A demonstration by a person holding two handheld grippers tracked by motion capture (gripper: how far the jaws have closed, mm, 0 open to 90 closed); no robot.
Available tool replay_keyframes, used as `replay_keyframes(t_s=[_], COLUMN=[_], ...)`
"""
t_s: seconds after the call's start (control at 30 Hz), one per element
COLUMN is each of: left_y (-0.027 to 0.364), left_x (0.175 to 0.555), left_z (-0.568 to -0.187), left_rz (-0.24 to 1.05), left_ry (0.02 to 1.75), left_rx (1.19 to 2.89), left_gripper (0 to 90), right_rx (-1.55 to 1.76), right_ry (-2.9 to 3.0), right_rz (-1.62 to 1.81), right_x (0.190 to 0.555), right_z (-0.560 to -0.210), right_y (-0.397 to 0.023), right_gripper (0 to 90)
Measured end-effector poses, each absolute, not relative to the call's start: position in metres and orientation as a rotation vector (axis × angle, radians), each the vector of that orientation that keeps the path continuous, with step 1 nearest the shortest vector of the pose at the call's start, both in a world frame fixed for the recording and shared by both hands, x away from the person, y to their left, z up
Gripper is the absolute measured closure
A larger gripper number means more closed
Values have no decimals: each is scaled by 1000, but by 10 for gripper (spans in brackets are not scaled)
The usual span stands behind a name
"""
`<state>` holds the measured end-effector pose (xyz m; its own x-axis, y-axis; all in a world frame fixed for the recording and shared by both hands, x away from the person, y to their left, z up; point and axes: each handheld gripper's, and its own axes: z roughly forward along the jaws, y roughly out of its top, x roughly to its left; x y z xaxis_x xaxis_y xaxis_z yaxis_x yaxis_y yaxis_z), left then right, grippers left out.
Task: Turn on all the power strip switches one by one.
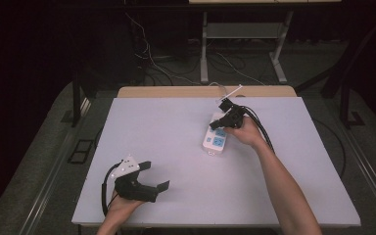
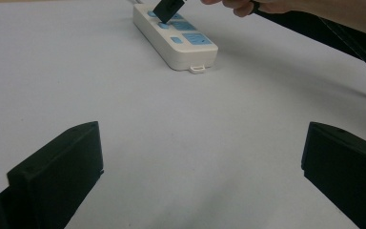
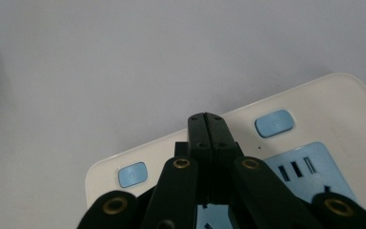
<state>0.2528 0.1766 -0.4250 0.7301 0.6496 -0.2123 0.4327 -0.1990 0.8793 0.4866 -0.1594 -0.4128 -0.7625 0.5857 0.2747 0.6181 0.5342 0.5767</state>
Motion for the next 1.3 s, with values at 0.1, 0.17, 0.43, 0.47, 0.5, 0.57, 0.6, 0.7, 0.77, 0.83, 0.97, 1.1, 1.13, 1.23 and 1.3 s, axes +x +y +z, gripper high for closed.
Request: replay_keyframes(t_s=[0.1, 0.17, 0.43, 0.47, 0.5, 0.57, 0.6, 0.7, 0.77, 0.83, 0.97, 1.1, 1.13, 1.23, 1.3], left_y=[177, 177, 175, 175, 175, 175, 174, 175, 175, 176, 176, 176, 176, 175, 175], left_x=[253, 253, 252, 252, 252, 251, 251, 250, 250, 250, 251, 251, 251, 251, 251], left_z=[-425, -425, -425, -425, -425, -425, -425, -425, -425, -425, -425, -425, -425, -425, -425], left_rz=[248, 248, 247, 247, 247, 247, 247, 249, 248, 248, 247, 245, 245, 243, 243], left_ry=[843, 844, 842, 840, 841, 843, 842, 842, 843, 844, 846, 846, 845, 846, 844], left_rx=[1836, 1836, 1840, 1841, 1841, 1841, 1841, 1839, 1838, 1837, 1834, 1836, 1835, 1835, 1835], left_gripper=[0, 0, 0, 0, 0, 0, 0, 0, 0, 0, 0, 0, 0, 0, 0], right_rx=[-1066, -1067, -1065, -1071, -1073, -1066, -1066, -1057, -1058, -1057, -1058, -1035, -1032, -1029, -1029], right_ry=[-2702, -2701, -2723, -2713, -2705, -2726, -2726, -2732, -2729, -2731, -2752, -2801, -2797, -2817, -2829], right_rz=[-1053, -1051, -1042, -1051, -1067, -1060, -1060, -1058, -1063, -1064, -1062, -1008, -996, -986, -987], right_x=[486, 487, 486, 485, 485, 484, 484, 484, 484, 484, 482, 478, 477, 475, 475], right_z=[-414, -414, -415, -416, -417, -417, -417, -418, -418, -418, -417, -414, -413, -411, -411], right_y=[-158, -158, -158, -158, -159, -157, -157, -157, -157, -157, -156, -150, -148, -144, -142], right_gripper=[900, 900, 900, 900, 900, 900, 900, 900, 900, 900, 900, 900, 900, 900, 900])
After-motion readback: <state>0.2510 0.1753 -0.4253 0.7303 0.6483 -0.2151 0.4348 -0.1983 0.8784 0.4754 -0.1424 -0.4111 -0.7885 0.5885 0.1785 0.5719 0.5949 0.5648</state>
